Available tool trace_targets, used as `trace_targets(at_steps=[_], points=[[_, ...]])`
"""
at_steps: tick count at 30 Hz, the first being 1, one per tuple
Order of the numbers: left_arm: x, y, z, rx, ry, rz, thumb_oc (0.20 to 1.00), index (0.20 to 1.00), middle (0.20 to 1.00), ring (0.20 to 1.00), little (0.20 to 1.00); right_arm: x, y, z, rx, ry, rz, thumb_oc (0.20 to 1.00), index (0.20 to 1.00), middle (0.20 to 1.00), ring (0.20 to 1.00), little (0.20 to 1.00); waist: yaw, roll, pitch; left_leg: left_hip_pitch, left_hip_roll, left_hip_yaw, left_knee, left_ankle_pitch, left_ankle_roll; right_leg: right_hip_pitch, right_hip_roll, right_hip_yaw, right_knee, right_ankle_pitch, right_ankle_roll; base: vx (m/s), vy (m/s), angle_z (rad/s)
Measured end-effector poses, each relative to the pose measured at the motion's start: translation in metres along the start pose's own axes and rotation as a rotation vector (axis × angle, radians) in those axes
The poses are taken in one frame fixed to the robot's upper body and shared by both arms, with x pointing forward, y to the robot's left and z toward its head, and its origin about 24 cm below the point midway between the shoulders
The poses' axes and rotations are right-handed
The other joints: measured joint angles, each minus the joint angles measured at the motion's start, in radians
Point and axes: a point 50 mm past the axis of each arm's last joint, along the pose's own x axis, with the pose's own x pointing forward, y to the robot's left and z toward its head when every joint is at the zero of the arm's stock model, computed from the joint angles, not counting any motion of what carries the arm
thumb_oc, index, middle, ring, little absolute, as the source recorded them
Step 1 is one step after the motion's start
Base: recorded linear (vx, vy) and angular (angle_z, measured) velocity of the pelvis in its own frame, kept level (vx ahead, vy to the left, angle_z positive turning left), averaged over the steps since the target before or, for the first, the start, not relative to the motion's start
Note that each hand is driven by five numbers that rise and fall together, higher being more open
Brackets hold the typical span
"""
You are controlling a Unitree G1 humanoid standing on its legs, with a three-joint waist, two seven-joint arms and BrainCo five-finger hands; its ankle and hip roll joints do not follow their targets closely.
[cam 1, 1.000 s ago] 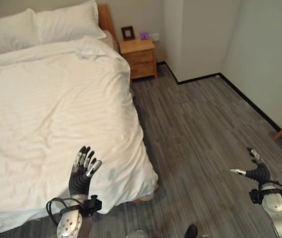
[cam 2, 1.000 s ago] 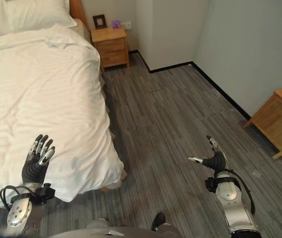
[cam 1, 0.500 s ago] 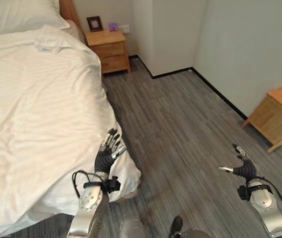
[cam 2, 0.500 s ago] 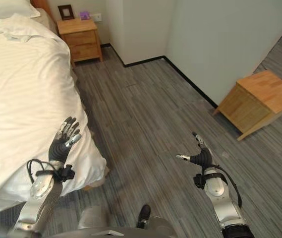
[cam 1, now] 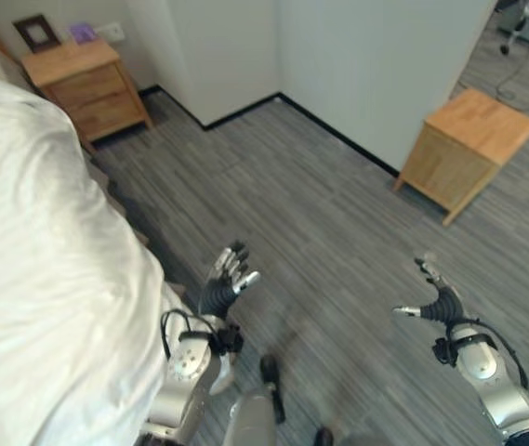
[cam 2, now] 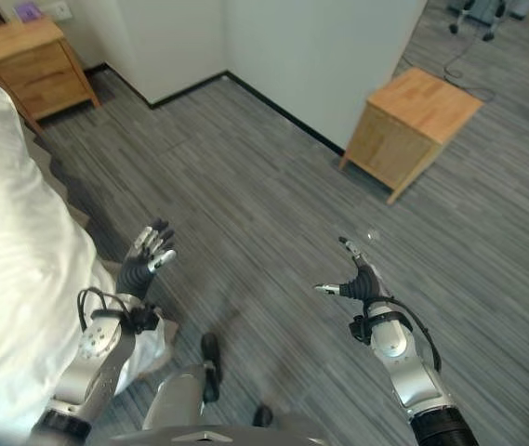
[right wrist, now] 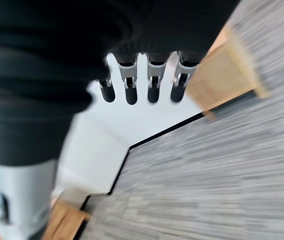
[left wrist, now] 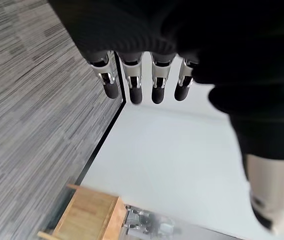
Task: Making the bed.
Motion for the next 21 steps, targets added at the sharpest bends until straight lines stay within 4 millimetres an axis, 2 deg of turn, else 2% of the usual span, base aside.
trace_targets(at_steps=[1, 3, 4, 5, 6, 7, 8, 9, 10, 11, 12, 13, 14, 16, 17, 18, 19, 20, 21], points=[[-0.002, -0.002, -0.003, -0.001, 0.015, -0.008, 1.0, 1.0, 1.0, 1.0, 1.0, 0.0, 0.005, 0.0, -0.005, 0.001, 0.022, 1.0, 1.0, 1.0, 1.0, 1.0, 0.007, 0.013, -0.006, 0.04, -0.003, 0.01, -0.046, 0.031, 0.045, -0.024, -0.016, 0.001, 0.08, -0.016, 0.026, 0.47, 0.094, -0.35], [-0.001, -0.007, -0.006, 0.001, 0.03, -0.026, 1.0, 1.0, 1.0, 1.0, 1.0, 0.001, 0.011, 0.002, -0.04, -0.009, 0.053, 1.0, 1.0, 1.0, 1.0, 1.0, 0.002, 0.018, -0.005, 0.088, -0.01, 0.026, -0.079, 0.03, 0.077, -0.134, -0.043, -0.029, 0.343, -0.021, 0.103, 0.41, 0.093, -0.28], [0.001, -0.008, -0.007, 0.006, 0.037, -0.032, 1.0, 1.0, 1.0, 1.0, 1.0, 0.0, 0.014, 0.004, -0.043, -0.019, 0.069, 1.0, 1.0, 1.0, 1.0, 1.0, -0.011, 0.023, -0.003, 0.128, -0.011, 0.033, -0.095, 0.018, 0.102, -0.227, -0.085, -0.055, 0.585, 0.031, 0.179, 0.49, 0.177, 0.24], [0.002, -0.005, -0.007, 0.037, 0.05, -0.035, 1.0, 1.0, 1.0, 1.0, 1.0, -0.006, 0.013, 0.009, -0.032, -0.038, 0.066, 1.0, 1.0, 1.0, 1.0, 1.0, -0.058, 0.001, -0.003, 0.207, -0.05, 0.009, -0.119, 0.006, 0.146, -0.331, -0.165, -0.063, 0.845, 0.113, 0.184, 0.5, 0.144, 0.41], [0.003, -0.004, -0.005, 0.046, 0.043, -0.031, 1.0, 1.0, 1.0, 1.0, 1.0, -0.006, 0.01, 0.011, -0.03, -0.047, 0.055, 1.0, 1.0, 1.0, 1.0, 1.0, -0.067, 0.006, 0.0, 0.237, -0.06, -0.009, -0.119, -0.036, 0.167, -0.378, -0.186, -0.055, 0.88, 0.115, 0.189, 0.71, 0.114, 0.46], [0.005, -0.004, -0.003, 0.048, 0.034, -0.026, 1.0, 1.0, 1.0, 1.0, 1.0, -0.003, 0.008, 0.014, -0.027, -0.057, 0.041, 1.0, 1.0, 1.0, 1.0, 1.0, -0.075, 0.01, 0.003, 0.254, -0.066, -0.014, -0.12, -0.058, 0.175, -0.426, -0.215, -0.066, 0.918, 0.111, 0.182, 0.56, -0.076, 0.28], [0.007, -0.005, -0.002, 0.045, 0.029, -0.022, 1.0, 1.0, 1.0, 1.0, 1.0, -0.001, 0.001, 0.017, -0.031, -0.069, 0.013, 1.0, 1.0, 1.0, 1.0, 1.0, -0.095, 0.06, 0.015, 0.279, -0.047, -0.047, -0.115, -0.079, 0.154, -0.491, -0.231, -0.15, 0.804, 0.074, 0.113, 0.53, -0.138, 0.37], [0.007, -0.007, -0.001, 0.041, 0.022, -0.025, 1.0, 1.0, 1.0, 1.0, 1.0, 0.0, -0.001, 0.018, -0.031, -0.073, 0.002, 1.0, 1.0, 1.0, 1.0, 1.0, -0.109, 0.089, 0.023, 0.285, -0.032, -0.059, -0.118, -0.075, 0.15, -0.485, -0.213, -0.179, 0.631, 0.073, 0.095, 0.54, -0.204, 0.73], [0.008, -0.006, 0.001, 0.046, 0.017, -0.028, 1.0, 1.0, 1.0, 1.0, 1.0, -0.001, -0.003, 0.018, -0.029, -0.072, -0.004, 1.0, 1.0, 1.0, 1.0, 1.0, -0.128, 0.101, 0.027, 0.289, -0.033, -0.082, -0.124, -0.073, 0.147, -0.488, -0.208, -0.193, 0.476, 0.085, 0.083, 0.58, -0.229, 0.84], [0.009, -0.004, 0.002, 0.049, 0.012, -0.02, 1.0, 1.0, 1.0, 1.0, 1.0, -0.002, -0.001, 0.015, -0.032, -0.062, 0.004, 1.0, 1.0, 1.0, 1.0, 1.0, -0.137, 0.098, 0.028, 0.311, -0.047, -0.108, -0.136, -0.079, 0.139, -0.507, -0.216, -0.191, 0.374, 0.101, 0.082, 0.61, -0.248, 1.02], [0.008, 0.004, 0.0, 0.041, 0.013, 0.026, 1.0, 1.0, 1.0, 1.0, 1.0, -0.003, 0.001, 0.01, -0.029, -0.03, 0.011, 1.0, 1.0, 1.0, 1.0, 1.0, -0.141, 0.106, 0.028, 0.344, -0.046, -0.158, -0.14, -0.129, 0.091, -0.466, -0.178, -0.173, 0.029, 0.163, 0.093, 0.6, -0.22, 0.86], [0.008, 0.01, -0.002, 0.039, 0.021, 0.055, 1.0, 1.0, 1.0, 1.0, 1.0, -0.002, 0.001, 0.009, -0.031, -0.026, 0.011, 1.0, 1.0, 1.0, 1.0, 1.0, -0.14, 0.106, 0.029, 0.358, -0.048, -0.18, -0.141, -0.148, 0.082, -0.455, -0.162, -0.142, -0.122, 0.199, 0.097, 0.61, -0.222, 0.82], [0.009, 0.015, -0.005, 0.037, 0.034, 0.085, 1.0, 1.0, 1.0, 1.0, 1.0, -0.001, -0.001, 0.01, -0.031, -0.029, 0.003, 1.0, 1.0, 1.0, 1.0, 1.0, -0.141, 0.105, 0.036, 0.38, -0.052, -0.191, -0.145, -0.151, 0.093, -0.475, -0.165, -0.115, -0.156, 0.239, 0.091, 0.61, -0.232, 0.78], [0.004, 0.023, -0.012, 0.036, 0.062, 0.126, 1.0, 1.0, 1.0, 1.0, 1.0, -0.001, 0.001, 0.006, -0.043, -0.011, 0.011, 1.0, 1.0, 1.0, 1.0, 1.0, -0.144, 0.101, 0.035, 0.444, -0.044, -0.241, -0.156, -0.196, 0.067, -0.488, -0.158, -0.061, -0.149, 0.302, 0.091, 0.71, -0.335, 0.92], [-0.004, 0.024, -0.017, 0.031, 0.083, 0.14, 1.0, 1.0, 1.0, 1.0, 1.0, -0.002, 0.004, 0.004, -0.051, 0.002, 0.024, 1.0, 1.0, 1.0, 1.0, 1.0, -0.132, 0.089, 0.03, 0.515, -0.028, -0.269, -0.165, -0.234, 0.042, -0.441, -0.147, -0.055, -0.107, 0.294, 0.089, 0.58, -0.324, 0.99], [-0.009, 0.027, -0.018, 0.038, 0.093, 0.147, 1.0, 1.0, 1.0, 1.0, 1.0, -0.003, 0.008, 0.003, -0.04, 0.01, 0.027, 1.0, 1.0, 1.0, 1.0, 1.0, -0.135, 0.066, 0.021, 0.53, -0.028, -0.299, -0.112, -0.272, 0.02, -0.416, -0.151, -0.043, -0.045, 0.296, 0.046, 0.5, -0.358, 1.14], [-0.009, 0.024, -0.023, 0.034, 0.107, 0.149, 1.0, 1.0, 1.0, 1.0, 1.0, -0.003, 0.007, -0.001, -0.033, 0.032, 0.017, 1.0, 1.0, 1.0, 1.0, 1.0, -0.149, 0.061, 0.021, 0.485, -0.014, -0.302, 0.043, -0.321, -0.016, -0.411, -0.142, -0.035, 0.002, 0.345, -0.015, 0.22, -0.338, 1.03], [-0.019, 0.019, -0.029, 0.017, 0.124, 0.154, 1.0, 1.0, 1.0, 1.0, 1.0, -0.005, 0.002, -0.004, -0.046, 0.039, 0.008, 1.0, 1.0, 1.0, 1.0, 1.0, -0.11, 0.075, 0.004, 0.372, 0.031, -0.244, 0.278, -0.298, -0.025, -0.372, -0.11, -0.053, 0.02, 0.34, -0.037, 0.35, -0.513, 0.87], [-0.018, 0.015, -0.027, 0.011, 0.117, 0.142, 1.0, 1.0, 1.0, 1.0, 1.0, -0.006, -0.003, -0.006, -0.059, 0.045, -0.001, 1.0, 1.0, 1.0, 1.0, 1.0, -0.111, 0.072, 0.008, 0.249, 0.068, -0.237, 0.52, -0.261, -0.024, -0.366, -0.102, -0.074, 0.019, 0.335, -0.067, 0.35, -0.529, 0.5]])
